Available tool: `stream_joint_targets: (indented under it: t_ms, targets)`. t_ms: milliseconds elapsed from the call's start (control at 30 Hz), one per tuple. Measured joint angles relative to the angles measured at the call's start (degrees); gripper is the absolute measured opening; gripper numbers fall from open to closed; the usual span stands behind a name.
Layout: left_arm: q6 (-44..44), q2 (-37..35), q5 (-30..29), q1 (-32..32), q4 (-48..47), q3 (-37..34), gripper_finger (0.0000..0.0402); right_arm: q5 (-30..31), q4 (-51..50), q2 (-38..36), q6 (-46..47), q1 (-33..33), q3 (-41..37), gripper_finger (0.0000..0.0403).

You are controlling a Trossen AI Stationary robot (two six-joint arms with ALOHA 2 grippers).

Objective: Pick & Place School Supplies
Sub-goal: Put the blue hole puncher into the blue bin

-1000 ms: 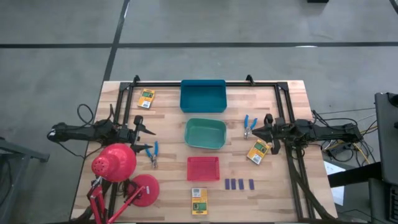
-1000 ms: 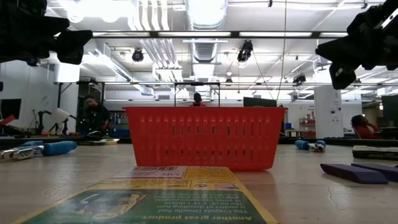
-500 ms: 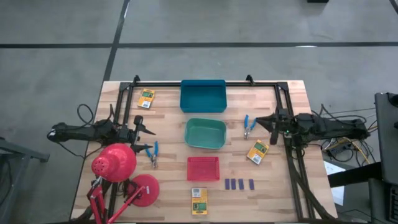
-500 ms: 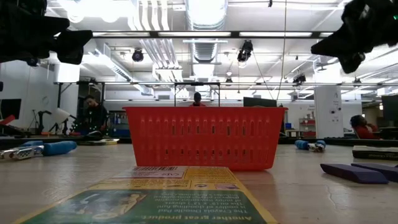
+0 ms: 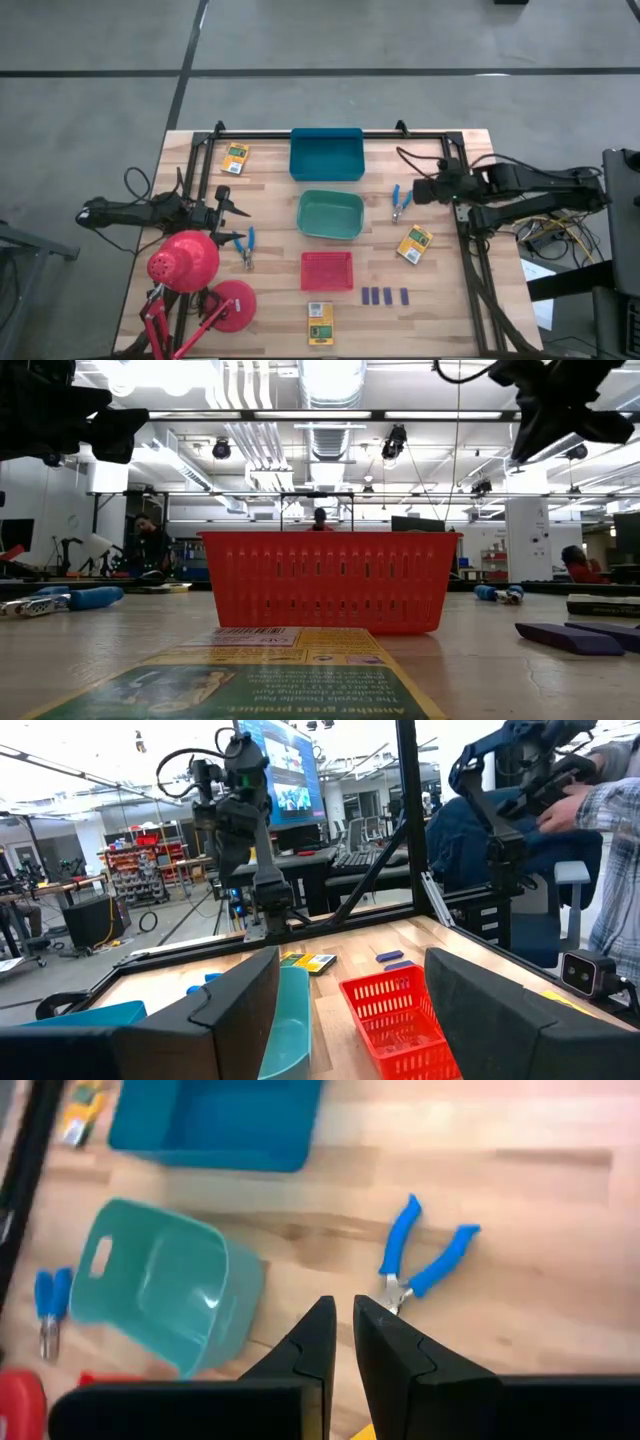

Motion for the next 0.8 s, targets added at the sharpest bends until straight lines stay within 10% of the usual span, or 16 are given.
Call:
stream_joint_targets:
  t_ms: [367, 800]
  targets:
    - [0.02, 0.0, 0.0, 0.0, 0.0, 0.0, 0.0256, -10.53, -4.4, 9.19, 10.21, -3.46, 0.86, 0.0038]
    - [0.01, -0.01, 0.0, 0.0, -0.02, 0.0, 0.0256, -9.07, -0.98, 12.2, 11.49, -10.5, -3.51, 0.0038]
